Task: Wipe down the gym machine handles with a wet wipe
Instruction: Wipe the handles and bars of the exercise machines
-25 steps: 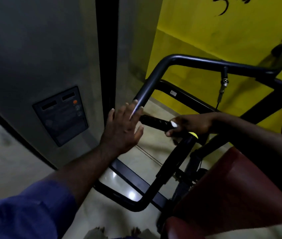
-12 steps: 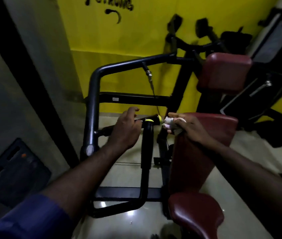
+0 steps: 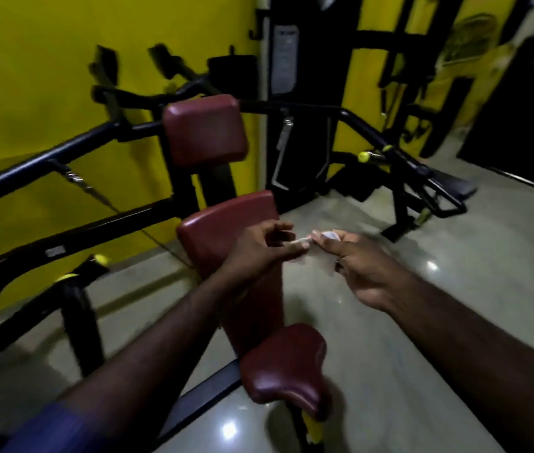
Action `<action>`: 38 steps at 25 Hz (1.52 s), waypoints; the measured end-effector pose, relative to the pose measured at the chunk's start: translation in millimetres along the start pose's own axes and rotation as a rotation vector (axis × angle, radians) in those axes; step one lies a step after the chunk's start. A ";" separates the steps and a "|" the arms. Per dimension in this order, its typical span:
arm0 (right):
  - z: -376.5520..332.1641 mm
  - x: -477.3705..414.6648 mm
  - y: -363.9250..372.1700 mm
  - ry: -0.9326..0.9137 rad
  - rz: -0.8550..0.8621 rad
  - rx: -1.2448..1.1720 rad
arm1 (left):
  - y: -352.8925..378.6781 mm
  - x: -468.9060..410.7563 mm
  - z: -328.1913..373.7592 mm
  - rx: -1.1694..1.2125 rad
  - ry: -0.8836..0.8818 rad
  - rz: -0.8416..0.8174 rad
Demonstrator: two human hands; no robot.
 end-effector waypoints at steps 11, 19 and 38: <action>62.8 84.1 -316.8 0.059 0.208 -0.408 | 330.8 -82.3 23.1 0.175 -0.081 -0.235; 81.3 51.1 -379.5 0.159 -0.016 -0.734 | 376.5 -125.9 20.2 0.089 -0.120 -0.071; -85.6 -245.8 -366.7 -0.585 0.196 0.519 | 280.1 -306.7 -24.0 0.456 -0.114 0.646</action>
Point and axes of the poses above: each hand's wrist, its own x-axis away from the middle knuckle, its own y-axis out of the palm, z = x × y, the point moved 6 cm from there along -x, towards the middle knuckle, and after that the axes turned 4 degrees about y, right-handed, at the moved point
